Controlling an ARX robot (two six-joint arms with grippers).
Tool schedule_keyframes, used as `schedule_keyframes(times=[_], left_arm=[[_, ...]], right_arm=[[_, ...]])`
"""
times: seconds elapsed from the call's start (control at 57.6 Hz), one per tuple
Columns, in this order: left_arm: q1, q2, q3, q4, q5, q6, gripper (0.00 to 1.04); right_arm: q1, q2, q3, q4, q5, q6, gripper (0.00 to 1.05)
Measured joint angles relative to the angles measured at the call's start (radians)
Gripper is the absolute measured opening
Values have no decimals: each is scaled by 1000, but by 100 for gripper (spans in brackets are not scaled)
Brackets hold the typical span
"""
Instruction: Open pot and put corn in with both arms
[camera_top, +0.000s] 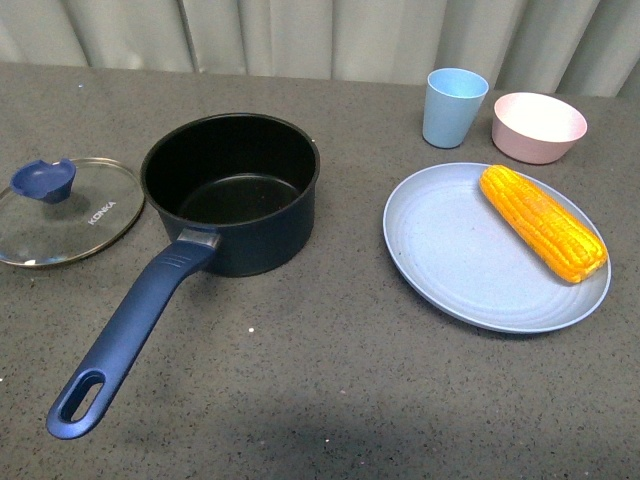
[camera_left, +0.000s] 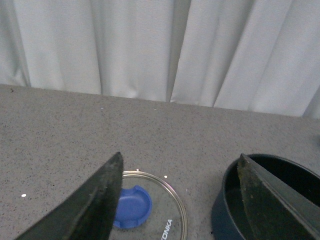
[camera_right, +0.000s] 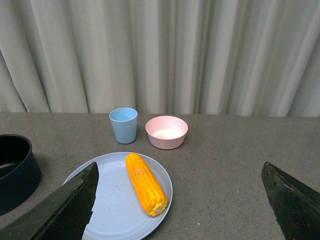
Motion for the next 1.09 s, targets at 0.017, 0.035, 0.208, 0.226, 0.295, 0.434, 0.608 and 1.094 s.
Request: schedule_keyframes(times=[0.017,0.035,0.208,0.226,0.295,0.434,0.608,1.094], left_arm=[[-3,-17,-14,-1,0,3,61],[-3,-34,-27,-3,-3,4,57],[-26,-178,-119,-48,-38,11,27],[-39,-194,-129,-56,-61,12,23],[-66,-255,-163,-84,-71,14,11],[-73,-421,-198,-232,-74,18,4],[-73,-625,-250,-365,-75,18,4],[-73,-985,-303,-658,-75,18,4]], right_arm=[[0,0,0,0,0,0,95],[0,0,0,0,0,0,95],[0,0,0,0,0,0,95],[0,0,0,0,0,0,95],[0,0,0,0,0,0,95],[0,0,0,0,0,0,95],[0,0,0,0,0,0,95],[0,0,0,0,0,0,95]])
